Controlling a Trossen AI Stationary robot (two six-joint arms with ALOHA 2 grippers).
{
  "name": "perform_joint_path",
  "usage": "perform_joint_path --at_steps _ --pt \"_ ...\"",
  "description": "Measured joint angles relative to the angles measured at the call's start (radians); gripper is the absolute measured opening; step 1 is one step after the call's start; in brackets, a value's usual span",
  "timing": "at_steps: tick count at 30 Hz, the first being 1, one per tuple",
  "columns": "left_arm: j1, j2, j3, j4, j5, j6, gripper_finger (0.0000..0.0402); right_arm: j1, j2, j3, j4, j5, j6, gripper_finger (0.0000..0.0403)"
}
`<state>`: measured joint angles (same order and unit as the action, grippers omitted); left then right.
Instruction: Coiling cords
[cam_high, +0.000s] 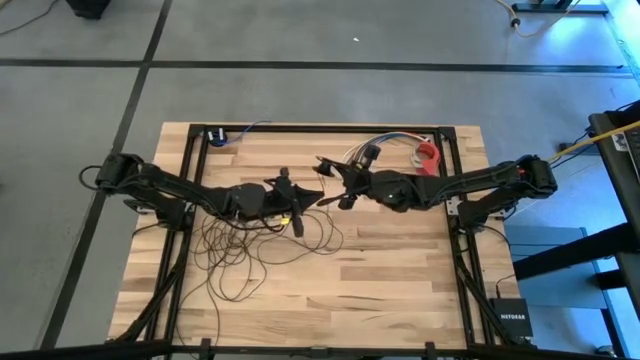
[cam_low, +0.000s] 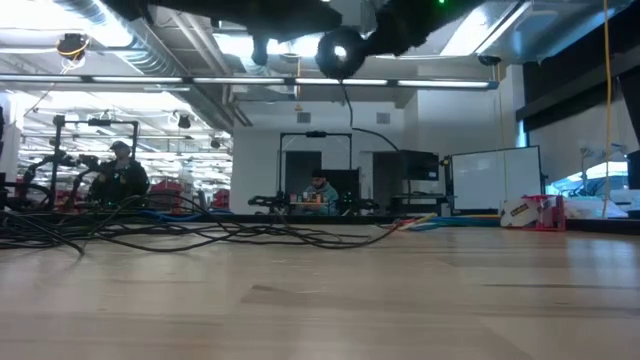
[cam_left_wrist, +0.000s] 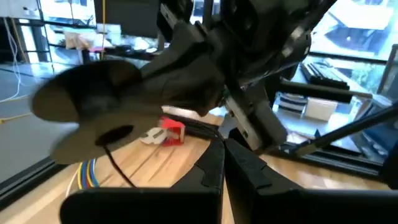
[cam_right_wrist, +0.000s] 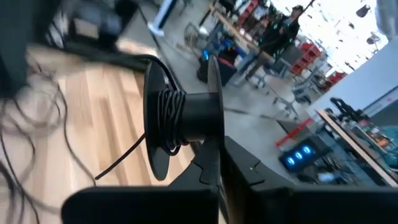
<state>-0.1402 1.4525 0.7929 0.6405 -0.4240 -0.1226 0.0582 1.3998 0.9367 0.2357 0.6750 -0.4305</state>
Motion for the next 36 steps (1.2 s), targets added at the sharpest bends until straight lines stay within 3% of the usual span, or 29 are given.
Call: perform_joint_path --at_steps 7,19,29,36 --pt "0.018 0.065 0.039 0.042 0.001 0.005 0.0 0.0 0.0 -0.001 0.097 -0.093 0.0 0.0001" --pt "-0.013 0.077 0.089 0.054 0.004 0.101 0.0 0.001 0.019 -0.002 -0.003 -0.141 -0.024 0.0001" --pt "0.048 0.119 0.089 -0.076 -0.002 0.047 0.0 0.002 0.016 -0.001 0.108 -0.131 -0.03 0.0003" --pt "0.078 0.139 0.091 -0.152 -0.074 0.04 0.0 0.017 0.017 0.066 -0.018 -0.128 -0.023 0.0004"
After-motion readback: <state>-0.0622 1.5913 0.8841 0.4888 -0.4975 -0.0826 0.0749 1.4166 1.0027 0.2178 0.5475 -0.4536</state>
